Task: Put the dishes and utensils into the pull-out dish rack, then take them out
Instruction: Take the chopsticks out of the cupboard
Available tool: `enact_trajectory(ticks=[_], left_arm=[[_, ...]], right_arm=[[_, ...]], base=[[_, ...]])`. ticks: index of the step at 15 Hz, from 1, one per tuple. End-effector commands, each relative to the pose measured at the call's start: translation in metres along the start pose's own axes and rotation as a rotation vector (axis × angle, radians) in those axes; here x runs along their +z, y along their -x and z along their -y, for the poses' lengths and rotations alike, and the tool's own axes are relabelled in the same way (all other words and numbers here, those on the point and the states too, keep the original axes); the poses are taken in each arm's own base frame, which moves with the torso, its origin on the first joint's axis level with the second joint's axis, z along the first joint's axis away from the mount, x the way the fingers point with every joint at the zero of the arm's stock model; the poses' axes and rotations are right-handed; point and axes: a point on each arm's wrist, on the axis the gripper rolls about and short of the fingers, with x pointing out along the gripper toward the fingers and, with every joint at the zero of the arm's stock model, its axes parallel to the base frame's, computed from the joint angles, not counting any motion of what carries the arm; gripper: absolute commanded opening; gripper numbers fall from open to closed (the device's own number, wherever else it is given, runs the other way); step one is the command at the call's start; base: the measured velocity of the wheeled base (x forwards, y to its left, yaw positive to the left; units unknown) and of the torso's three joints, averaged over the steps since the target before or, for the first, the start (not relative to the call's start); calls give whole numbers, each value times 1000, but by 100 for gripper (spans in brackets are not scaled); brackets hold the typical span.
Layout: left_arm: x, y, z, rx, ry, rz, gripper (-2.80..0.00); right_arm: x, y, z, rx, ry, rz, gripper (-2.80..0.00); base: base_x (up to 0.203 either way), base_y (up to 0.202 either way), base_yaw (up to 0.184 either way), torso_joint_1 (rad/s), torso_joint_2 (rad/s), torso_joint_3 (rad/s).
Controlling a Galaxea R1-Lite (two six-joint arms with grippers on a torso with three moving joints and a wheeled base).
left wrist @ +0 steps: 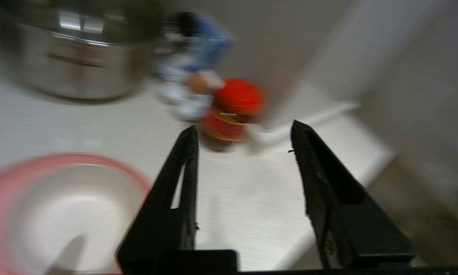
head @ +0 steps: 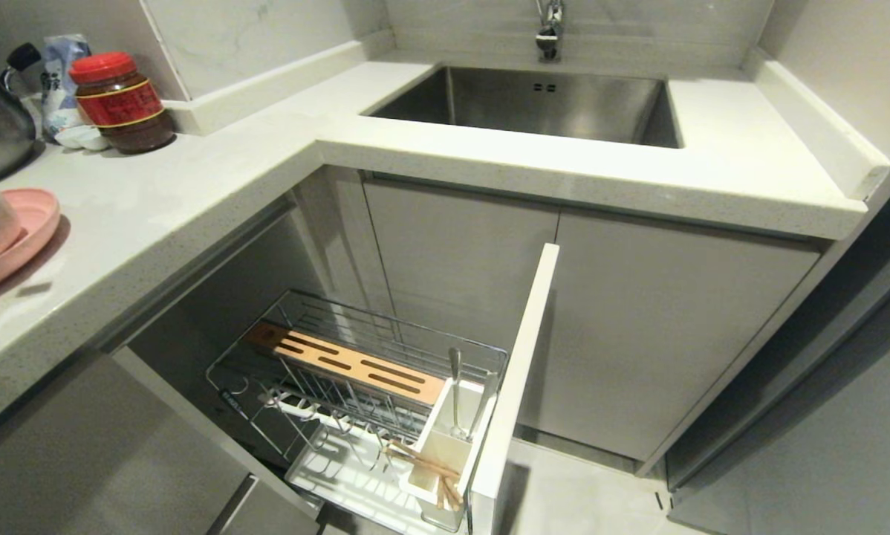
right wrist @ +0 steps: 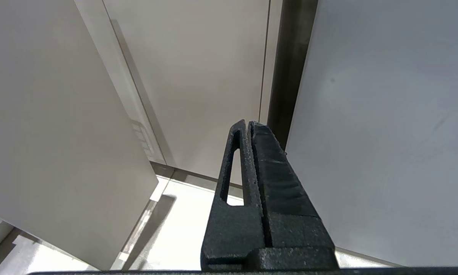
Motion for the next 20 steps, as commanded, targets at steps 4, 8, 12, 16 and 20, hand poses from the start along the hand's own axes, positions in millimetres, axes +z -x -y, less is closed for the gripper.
enact_trajectory(ticks=[4, 8, 12, 16, 20], left_arm=[[-27, 50, 37, -361, 104, -249, -280], [-95, 48, 65, -344, -120, -586, -280], [-157, 50, 77, -325, -399, -1033, -280], [-214, 33, 82, -319, -551, -1340, -280], [-268, 4, 79, -346, -580, -1561, -280]], right_arm=[[-7, -2, 0, 0, 0, -26, -280], [-7, -2, 0, 0, 0, -26, -280], [-7, -2, 0, 0, 0, -26, -280], [-7, -2, 0, 0, 0, -26, -280], [-7, -2, 0, 0, 0, -26, -280]], base=[[0, 0, 0, 0, 0, 0], [0, 0, 0, 0, 0, 0], [0, 0, 0, 0, 0, 0], [0, 0, 0, 0, 0, 0], [0, 0, 0, 0, 0, 0]])
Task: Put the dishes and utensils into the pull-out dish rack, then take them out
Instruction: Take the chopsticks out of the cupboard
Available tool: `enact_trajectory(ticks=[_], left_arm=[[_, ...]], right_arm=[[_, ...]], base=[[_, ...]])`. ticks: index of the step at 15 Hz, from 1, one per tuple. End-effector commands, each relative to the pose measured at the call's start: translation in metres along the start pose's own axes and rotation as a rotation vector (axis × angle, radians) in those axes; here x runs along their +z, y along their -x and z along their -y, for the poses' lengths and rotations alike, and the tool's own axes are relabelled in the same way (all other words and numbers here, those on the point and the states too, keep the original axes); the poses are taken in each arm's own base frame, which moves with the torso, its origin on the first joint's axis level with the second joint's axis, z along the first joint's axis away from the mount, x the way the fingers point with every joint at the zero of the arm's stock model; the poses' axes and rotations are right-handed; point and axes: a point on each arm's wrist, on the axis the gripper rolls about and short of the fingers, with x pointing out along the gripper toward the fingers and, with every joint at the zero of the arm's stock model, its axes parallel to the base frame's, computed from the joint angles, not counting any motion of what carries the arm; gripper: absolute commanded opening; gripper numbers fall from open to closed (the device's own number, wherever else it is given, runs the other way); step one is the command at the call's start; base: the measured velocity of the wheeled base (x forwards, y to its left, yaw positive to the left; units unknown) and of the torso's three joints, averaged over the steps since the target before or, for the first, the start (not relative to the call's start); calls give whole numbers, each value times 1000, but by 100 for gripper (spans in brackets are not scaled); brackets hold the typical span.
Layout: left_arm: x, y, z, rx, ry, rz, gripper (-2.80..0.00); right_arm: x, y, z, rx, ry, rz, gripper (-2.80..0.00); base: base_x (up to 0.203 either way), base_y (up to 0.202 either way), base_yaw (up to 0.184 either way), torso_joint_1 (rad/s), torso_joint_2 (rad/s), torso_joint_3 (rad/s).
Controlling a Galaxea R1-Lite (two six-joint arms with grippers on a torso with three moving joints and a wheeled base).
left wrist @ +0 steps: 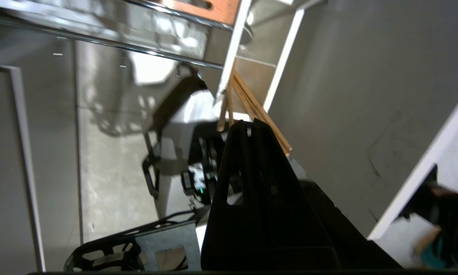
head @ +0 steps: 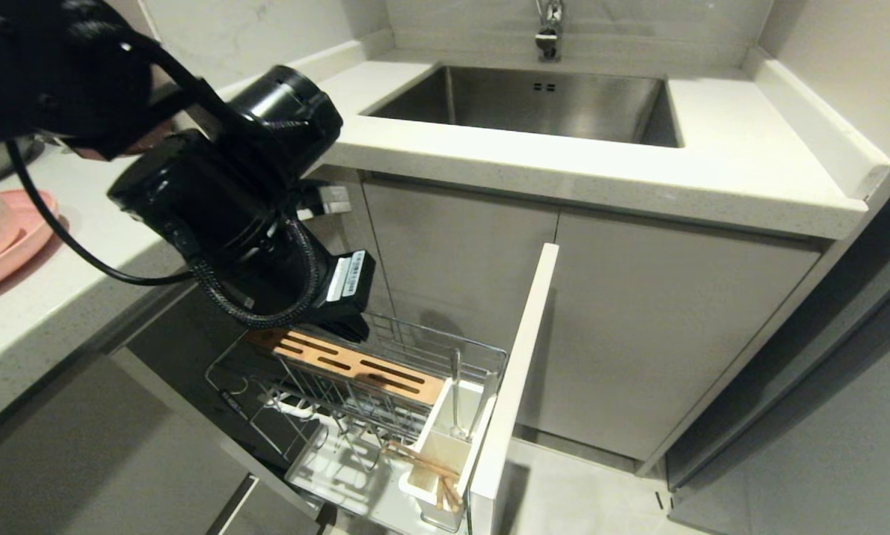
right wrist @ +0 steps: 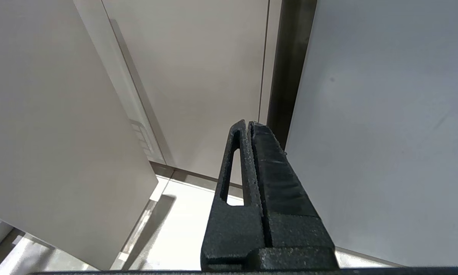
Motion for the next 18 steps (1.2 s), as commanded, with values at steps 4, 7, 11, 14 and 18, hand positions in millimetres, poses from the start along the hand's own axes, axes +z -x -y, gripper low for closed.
enact_trajectory(ticks=[4, 7, 11, 14, 18], left_arm=[[25, -94, -16, -7, -15, -255, -280], [27, -124, -23, -13, -49, -337, -280], [25, -131, -25, -68, -78, -405, 0], [20, -143, -28, -48, -98, -486, 0], [13, -157, -29, -43, -148, -580, 0]], right_arm=[[-7, -2, 0, 0, 0, -26, -280], [-7, -2, 0, 0, 0, -26, -280], [-7, -2, 0, 0, 0, -26, -280], [-7, -2, 0, 0, 0, -26, -280], [-7, -2, 0, 0, 0, -26, -280]], base=[[0, 0, 0, 0, 0, 0], [0, 0, 0, 0, 0, 0], [0, 0, 0, 0, 0, 0], [0, 0, 0, 0, 0, 0], [0, 0, 0, 0, 0, 0]])
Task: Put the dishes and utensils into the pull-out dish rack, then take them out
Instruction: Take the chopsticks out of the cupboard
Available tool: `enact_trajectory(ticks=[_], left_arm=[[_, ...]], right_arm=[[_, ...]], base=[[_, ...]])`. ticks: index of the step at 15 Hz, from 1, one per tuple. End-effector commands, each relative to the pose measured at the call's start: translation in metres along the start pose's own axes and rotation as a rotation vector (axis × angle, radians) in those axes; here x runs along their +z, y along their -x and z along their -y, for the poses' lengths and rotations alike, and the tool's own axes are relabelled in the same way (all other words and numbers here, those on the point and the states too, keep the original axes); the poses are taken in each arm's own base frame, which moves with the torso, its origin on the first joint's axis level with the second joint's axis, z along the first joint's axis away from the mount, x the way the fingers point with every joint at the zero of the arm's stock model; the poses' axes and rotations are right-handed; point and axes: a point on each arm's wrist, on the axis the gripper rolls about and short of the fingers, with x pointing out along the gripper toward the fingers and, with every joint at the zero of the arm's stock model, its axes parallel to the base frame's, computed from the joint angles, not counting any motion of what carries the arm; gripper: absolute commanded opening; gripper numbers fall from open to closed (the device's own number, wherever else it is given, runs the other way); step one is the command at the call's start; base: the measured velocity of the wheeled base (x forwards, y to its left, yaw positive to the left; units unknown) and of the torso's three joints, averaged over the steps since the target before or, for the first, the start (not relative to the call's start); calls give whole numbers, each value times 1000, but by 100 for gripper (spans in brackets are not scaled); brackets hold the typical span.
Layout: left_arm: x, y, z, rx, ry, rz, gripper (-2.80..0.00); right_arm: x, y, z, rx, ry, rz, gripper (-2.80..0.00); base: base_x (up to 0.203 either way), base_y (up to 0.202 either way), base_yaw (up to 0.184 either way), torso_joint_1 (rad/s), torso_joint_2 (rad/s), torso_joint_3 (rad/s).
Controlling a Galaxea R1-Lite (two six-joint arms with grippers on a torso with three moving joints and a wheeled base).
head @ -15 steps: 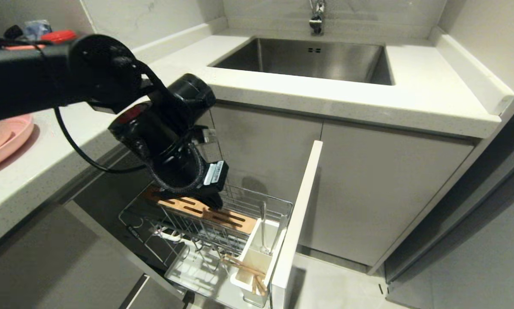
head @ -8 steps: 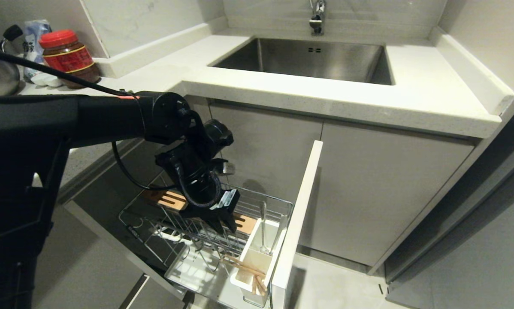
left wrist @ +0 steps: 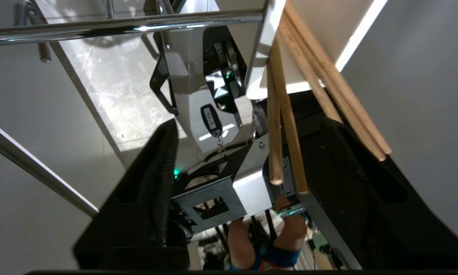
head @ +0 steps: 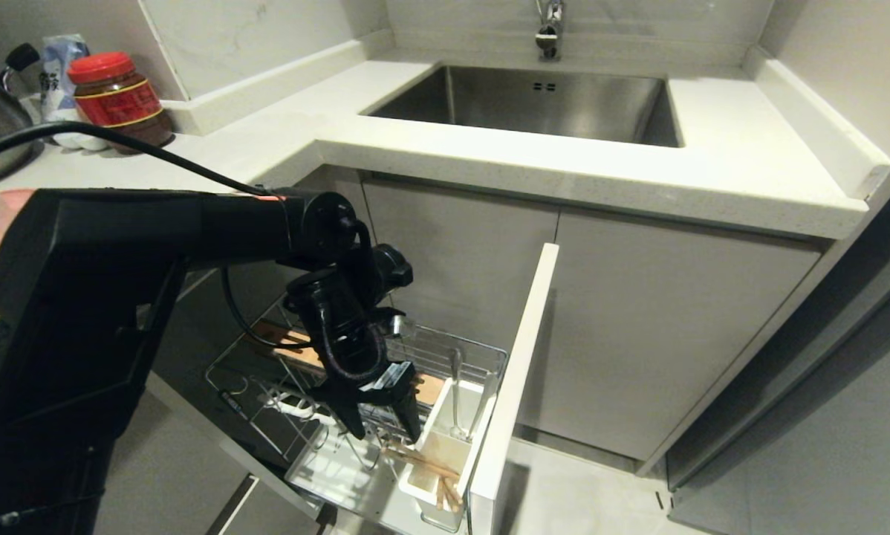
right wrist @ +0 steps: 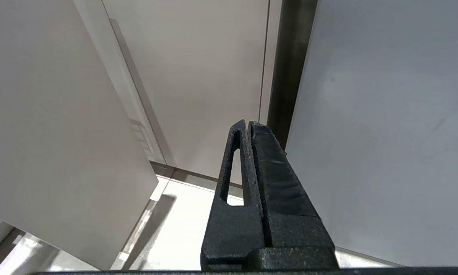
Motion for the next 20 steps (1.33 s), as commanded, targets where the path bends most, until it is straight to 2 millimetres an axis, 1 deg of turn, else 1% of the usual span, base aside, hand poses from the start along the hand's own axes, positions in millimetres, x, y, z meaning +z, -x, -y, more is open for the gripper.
enact_trajectory(ticks=[1, 3, 7, 12, 16, 17, 20], left_arm=[[6, -14, 0, 4, 5, -46, 0], [10, -25, 2, 6, -1, -75, 0], [13, -40, 8, -6, -13, -117, 0], [15, -47, 12, -6, -20, -138, 0], [13, -48, 15, -3, -24, -149, 0], [14, -48, 15, -5, -25, -148, -280], [13, -47, 16, -7, -29, -145, -280]], right_arm=[[-7, -2, 0, 0, 0, -26, -280], [-7, -2, 0, 0, 0, -26, -280], [-7, -2, 0, 0, 0, -26, -280], [-7, -2, 0, 0, 0, -26, -280], [-7, -2, 0, 0, 0, -26, -280], [-7, -2, 0, 0, 0, -26, -280], [-7, -2, 0, 0, 0, -26, -280]], base=[[0, 0, 0, 0, 0, 0], [0, 0, 0, 0, 0, 0], [0, 0, 0, 0, 0, 0], [0, 0, 0, 0, 0, 0], [0, 0, 0, 0, 0, 0], [0, 0, 0, 0, 0, 0], [0, 0, 0, 0, 0, 0]])
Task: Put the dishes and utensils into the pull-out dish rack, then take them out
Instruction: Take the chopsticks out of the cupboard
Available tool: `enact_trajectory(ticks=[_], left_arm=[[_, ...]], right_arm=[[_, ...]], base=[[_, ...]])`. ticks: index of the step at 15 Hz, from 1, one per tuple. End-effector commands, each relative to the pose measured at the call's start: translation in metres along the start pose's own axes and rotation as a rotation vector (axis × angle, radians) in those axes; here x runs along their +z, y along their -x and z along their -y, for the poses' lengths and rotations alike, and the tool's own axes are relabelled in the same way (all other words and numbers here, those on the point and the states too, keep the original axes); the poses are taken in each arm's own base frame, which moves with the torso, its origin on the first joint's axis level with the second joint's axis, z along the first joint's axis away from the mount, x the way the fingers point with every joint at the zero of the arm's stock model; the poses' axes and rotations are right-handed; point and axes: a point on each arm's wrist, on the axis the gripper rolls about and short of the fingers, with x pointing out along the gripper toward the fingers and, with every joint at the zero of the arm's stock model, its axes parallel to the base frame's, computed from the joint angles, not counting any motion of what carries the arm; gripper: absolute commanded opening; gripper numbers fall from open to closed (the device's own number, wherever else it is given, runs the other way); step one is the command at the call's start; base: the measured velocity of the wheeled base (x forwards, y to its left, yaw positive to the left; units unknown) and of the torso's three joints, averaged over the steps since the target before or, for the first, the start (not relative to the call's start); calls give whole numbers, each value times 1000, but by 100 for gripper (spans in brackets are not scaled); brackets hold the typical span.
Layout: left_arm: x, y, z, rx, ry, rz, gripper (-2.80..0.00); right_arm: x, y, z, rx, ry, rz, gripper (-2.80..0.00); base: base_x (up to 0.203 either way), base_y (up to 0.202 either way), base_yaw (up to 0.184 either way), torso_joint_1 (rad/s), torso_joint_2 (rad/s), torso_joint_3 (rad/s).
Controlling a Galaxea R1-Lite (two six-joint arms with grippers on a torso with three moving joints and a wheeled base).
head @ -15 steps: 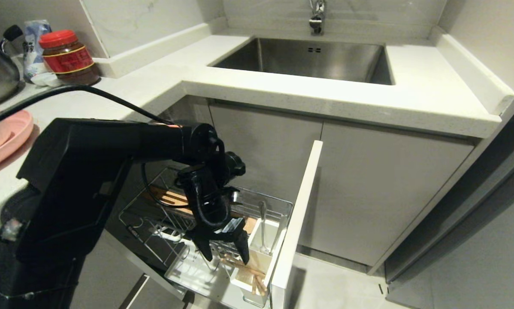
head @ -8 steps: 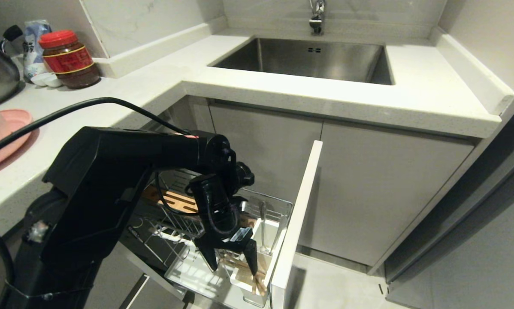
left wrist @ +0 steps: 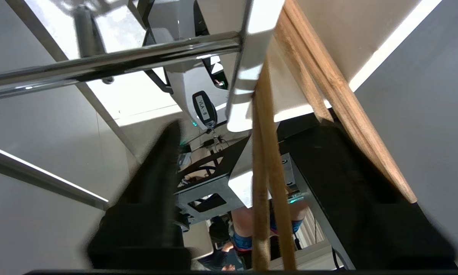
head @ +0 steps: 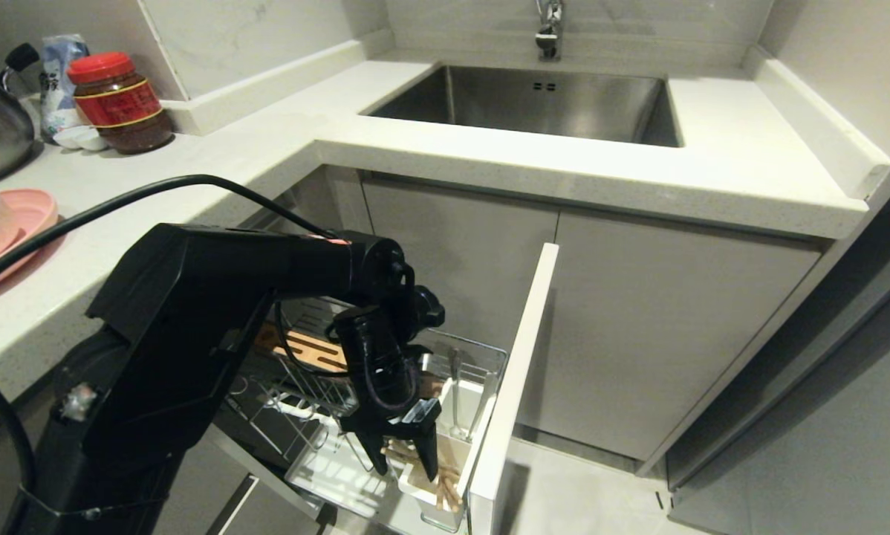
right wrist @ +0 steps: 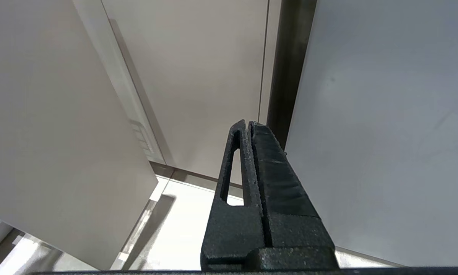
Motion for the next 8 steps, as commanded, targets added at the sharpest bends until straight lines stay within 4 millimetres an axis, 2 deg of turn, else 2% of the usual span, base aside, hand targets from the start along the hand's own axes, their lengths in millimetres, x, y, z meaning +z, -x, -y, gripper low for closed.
enact_trajectory(ticks=[1, 8], left_arm=[[-2, 2, 1, -3, -3, 0, -280], [-3, 0, 7, -3, -15, -9, -280]], right_arm=[[-7, -2, 0, 0, 0, -26, -280], [-7, -2, 0, 0, 0, -26, -280]], base=[[0, 0, 0, 0, 0, 0], [0, 0, 0, 0, 0, 0]])
